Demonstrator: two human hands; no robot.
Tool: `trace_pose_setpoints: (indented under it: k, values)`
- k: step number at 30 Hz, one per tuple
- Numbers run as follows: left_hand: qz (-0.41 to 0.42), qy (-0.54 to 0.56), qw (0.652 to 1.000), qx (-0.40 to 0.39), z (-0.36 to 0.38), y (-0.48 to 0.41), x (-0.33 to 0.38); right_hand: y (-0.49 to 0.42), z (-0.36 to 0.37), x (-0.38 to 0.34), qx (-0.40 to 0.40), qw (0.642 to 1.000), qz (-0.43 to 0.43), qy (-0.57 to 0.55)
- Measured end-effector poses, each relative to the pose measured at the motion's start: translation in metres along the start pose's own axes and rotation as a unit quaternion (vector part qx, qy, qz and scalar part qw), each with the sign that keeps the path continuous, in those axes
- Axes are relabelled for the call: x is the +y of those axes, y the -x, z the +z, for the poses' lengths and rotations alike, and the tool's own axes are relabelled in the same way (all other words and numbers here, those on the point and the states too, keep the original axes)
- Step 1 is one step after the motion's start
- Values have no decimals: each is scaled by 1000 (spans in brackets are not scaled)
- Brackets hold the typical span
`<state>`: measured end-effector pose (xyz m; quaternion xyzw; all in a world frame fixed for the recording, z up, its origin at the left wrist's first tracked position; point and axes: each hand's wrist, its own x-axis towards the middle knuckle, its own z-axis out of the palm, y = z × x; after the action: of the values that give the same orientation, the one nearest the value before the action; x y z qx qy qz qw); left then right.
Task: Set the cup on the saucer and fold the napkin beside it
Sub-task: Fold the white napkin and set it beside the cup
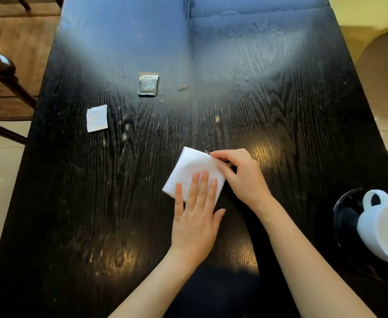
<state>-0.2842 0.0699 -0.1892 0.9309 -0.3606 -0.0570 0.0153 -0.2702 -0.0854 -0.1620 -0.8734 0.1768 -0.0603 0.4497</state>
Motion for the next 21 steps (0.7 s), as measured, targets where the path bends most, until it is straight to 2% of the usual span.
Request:
trace_pose_setpoints:
  k: [2,6,8,10,15,21]
  values:
    - [14,35,999,-13,-4,2,-3,5,5,3,21,999,-28,15]
    - [11,171,984,52,-32,-3,-15,11,12,6,39,997,-53,33]
    - [-9,137,988,76,-36,-17,-28,15,18,3,52,996,-35,55]
    - [-18,77,995,60,-30,-31,-40,21,27,-5,55,991,-35,114]
    - [14,5,999,30,-6,-36,-48,35,35,-8,-92,968,-37,231]
    - [19,44,999,5,-5,-39,-54,34,32,4,-129,932,-52,335]
